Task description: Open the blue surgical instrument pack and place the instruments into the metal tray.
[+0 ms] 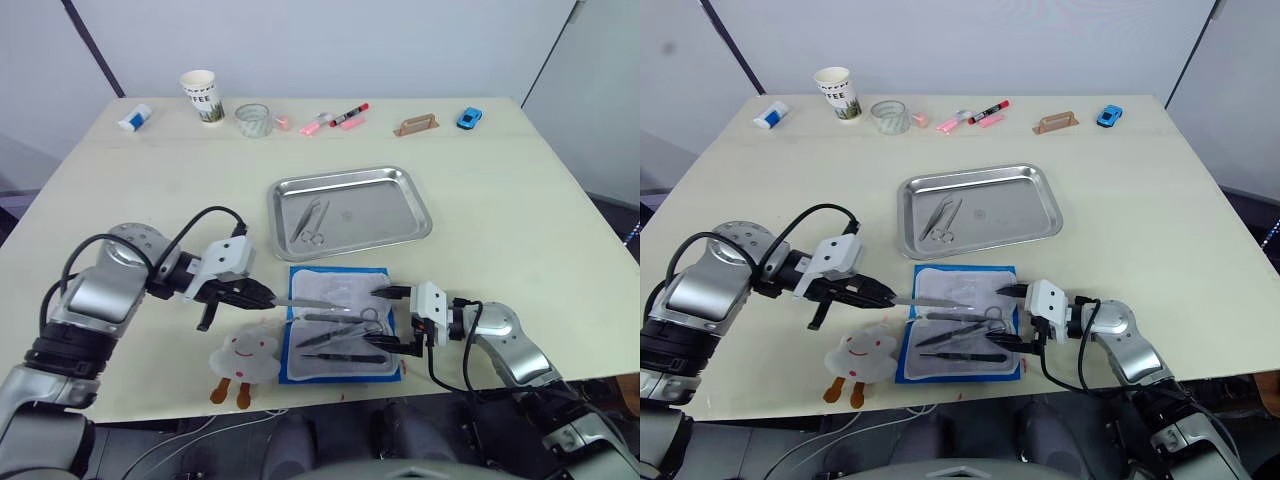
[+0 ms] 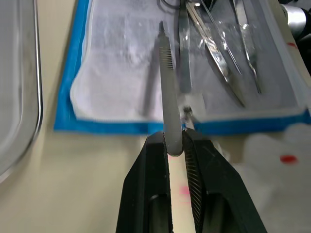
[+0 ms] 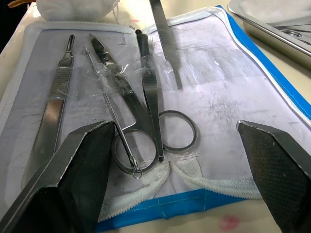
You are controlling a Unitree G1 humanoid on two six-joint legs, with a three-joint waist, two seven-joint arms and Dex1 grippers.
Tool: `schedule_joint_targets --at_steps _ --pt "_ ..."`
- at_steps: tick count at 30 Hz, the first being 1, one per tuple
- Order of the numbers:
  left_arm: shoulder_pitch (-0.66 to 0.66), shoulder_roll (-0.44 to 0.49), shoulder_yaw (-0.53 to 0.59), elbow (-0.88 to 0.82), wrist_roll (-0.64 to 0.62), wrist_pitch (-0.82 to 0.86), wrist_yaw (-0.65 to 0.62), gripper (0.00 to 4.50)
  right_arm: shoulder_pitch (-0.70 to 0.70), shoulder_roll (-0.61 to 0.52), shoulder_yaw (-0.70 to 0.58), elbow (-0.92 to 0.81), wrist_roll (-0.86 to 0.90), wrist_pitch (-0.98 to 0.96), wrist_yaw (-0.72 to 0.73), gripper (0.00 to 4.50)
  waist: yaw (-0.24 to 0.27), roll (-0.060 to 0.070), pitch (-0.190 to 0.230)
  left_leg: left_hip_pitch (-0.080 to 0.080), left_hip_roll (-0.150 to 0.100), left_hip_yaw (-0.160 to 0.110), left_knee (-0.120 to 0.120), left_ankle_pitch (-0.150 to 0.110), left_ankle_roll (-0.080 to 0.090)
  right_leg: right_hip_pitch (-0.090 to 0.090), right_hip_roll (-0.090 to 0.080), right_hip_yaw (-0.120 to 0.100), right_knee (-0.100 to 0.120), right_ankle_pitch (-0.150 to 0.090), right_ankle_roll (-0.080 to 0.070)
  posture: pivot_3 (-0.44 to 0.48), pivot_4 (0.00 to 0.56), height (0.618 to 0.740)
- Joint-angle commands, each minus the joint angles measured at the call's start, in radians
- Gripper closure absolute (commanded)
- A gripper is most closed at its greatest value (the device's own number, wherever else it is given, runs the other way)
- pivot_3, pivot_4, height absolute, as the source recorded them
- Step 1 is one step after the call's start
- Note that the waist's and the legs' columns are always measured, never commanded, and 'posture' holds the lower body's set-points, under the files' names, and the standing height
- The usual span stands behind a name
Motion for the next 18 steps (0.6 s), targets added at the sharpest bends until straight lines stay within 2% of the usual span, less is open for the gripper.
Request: schedule_joint_targets --at_steps 1,5,10,16,18 --pt "0.006 0.028 0.047 0.018 -0.023 -0.037 -0.039 4.46 0.036 -0.017 0.04 0.169 -0.12 0.066 -0.055 0.11 0.0 0.0 0.0 0.0 0.0 0.0 0.0 0.0 0.0 0.0 0.0 0.0 0.0 0.0 0.0 0.0 0.15 0.725" --pt "0.022 0.055 0.058 0.042 -0.024 -0.064 -0.046 4.46 0.035 -0.016 0.041 0.172 -0.12 0.063 -0.053 0.11 0.0 0.0 0.0 0.0 0.001 0.003 -0.001 0.0 0.0 -0.001 0.0 0.001 0.0 0.0 0.0 0.0 0.15 0.725" --pt "0.056 0.098 0.112 0.016 -0.088 -0.024 -0.063 4.46 0.034 -0.015 0.043 0.176 -0.12 0.06 -0.051 0.11 0.0 0.0 0.0 0.0 0.002 0.005 -0.001 0.0 0.0 -0.002 0.0 0.001 0.0 0.0 -0.001 0.0 0.15 0.725" --pt "0.124 0.144 0.21 -0.069 -0.226 0.123 -0.056 4.46 0.031 -0.013 0.046 0.183 -0.118 0.055 -0.052 0.11 0.0 0.0 0.0 0.0 0.005 0.009 -0.002 0.0 0.0 -0.003 0.0 0.001 0.0 0.001 -0.001 0.0 0.15 0.725" --pt "0.136 0.137 0.244 -0.091 -0.251 0.164 -0.011 4.46 0.031 -0.013 0.046 0.184 -0.117 0.055 -0.051 0.11 0.0 0.0 0.0 0.0 0.005 0.01 -0.002 0.0 0.0 -0.005 0.0 0.001 0.0 0.001 -0.001 0.0 0.15 0.725"
